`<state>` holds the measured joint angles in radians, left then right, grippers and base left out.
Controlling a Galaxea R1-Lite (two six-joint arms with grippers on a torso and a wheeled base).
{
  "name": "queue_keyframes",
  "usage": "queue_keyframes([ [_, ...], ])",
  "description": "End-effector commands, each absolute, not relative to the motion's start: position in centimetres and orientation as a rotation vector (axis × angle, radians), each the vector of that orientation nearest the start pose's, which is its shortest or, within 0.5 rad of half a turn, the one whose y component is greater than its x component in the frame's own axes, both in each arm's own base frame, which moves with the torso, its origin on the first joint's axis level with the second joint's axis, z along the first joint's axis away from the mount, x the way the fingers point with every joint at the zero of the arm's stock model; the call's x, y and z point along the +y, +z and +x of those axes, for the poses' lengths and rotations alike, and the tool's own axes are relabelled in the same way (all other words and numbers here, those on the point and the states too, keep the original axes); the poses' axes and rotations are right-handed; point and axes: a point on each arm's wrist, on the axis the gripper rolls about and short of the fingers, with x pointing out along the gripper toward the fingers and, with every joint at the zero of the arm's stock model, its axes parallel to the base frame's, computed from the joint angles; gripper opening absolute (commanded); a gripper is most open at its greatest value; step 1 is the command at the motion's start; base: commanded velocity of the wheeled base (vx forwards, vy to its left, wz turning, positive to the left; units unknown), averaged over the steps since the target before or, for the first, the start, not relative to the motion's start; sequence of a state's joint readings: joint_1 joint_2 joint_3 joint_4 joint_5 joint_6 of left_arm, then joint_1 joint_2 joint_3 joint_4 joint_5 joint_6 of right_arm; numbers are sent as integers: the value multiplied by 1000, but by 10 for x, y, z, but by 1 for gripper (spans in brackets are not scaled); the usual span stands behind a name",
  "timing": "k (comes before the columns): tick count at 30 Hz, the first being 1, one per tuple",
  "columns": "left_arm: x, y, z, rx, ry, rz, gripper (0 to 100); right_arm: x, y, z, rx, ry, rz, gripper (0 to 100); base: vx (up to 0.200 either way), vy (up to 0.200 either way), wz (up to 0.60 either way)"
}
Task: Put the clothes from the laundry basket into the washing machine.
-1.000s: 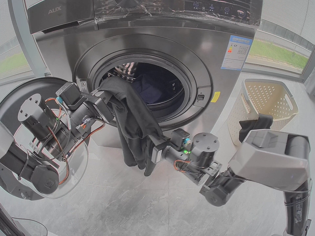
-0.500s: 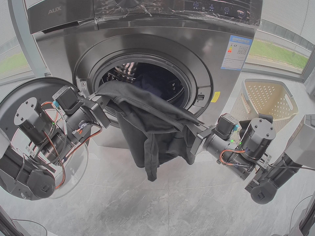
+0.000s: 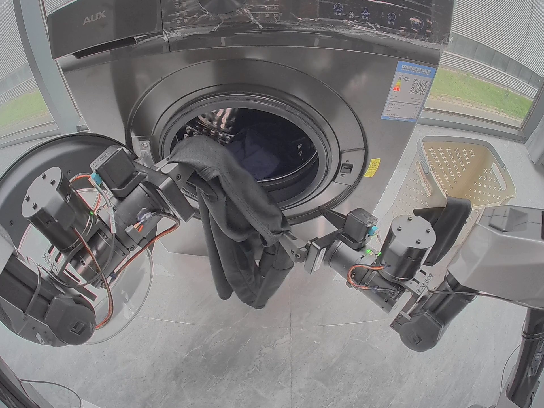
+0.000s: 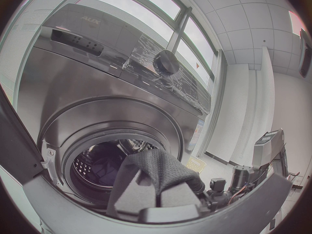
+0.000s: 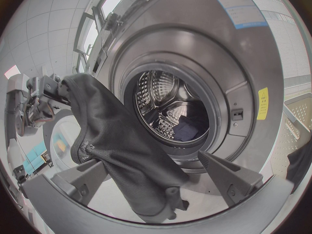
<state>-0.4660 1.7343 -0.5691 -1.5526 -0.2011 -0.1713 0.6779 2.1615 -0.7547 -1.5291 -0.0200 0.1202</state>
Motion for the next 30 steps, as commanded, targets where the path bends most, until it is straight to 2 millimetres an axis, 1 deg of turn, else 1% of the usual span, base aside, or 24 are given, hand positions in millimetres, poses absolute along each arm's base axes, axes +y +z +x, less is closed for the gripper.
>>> queue_keyframes([
  [1, -133, 205, 249, -339, -699, -218, 0, 243, 72, 306, -27, 653, 136, 100, 0, 0, 0],
  [2, -133, 205, 249, -339, -699, -218, 0, 243, 71, 307, -27, 653, 136, 100, 0, 0, 0],
  [3, -133, 205, 249, -339, -699, -216, 0, 246, 65, 309, -20, 654, 130, 100, 0, 0, 0],
  [8, -133, 204, 248, -335, -702, -217, 0, 256, 60, 315, -30, 666, 134, 100, 0, 0, 0],
  [11, -133, 204, 248, -335, -702, -217, 0, 258, 59, 316, -34, 667, 136, 100, 0, 0, 0],
  [16, -134, 204, 249, -334, -703, -217, 0, 262, 64, 319, -64, 672, 149, 100, 0, 0, 0],
  [20, -133, 203, 249, -332, -702, -217, 0, 265, 61, 322, -65, 669, 151, 100, 0, 0, 0],
  [21, -133, 203, 249, -331, -702, -217, 0, 265, 62, 323, -72, 668, 155, 0, 0, 0, 0],
  [26, -133, 200, 249, -319, -698, -213, 0, 263, 69, 320, -87, 669, 164, 0, 0, 0, 0],
  [30, -133, 198, 250, -311, -698, -212, 0, 255, 89, 311, -112, 670, 173, 0, 0, 0, 0],
])
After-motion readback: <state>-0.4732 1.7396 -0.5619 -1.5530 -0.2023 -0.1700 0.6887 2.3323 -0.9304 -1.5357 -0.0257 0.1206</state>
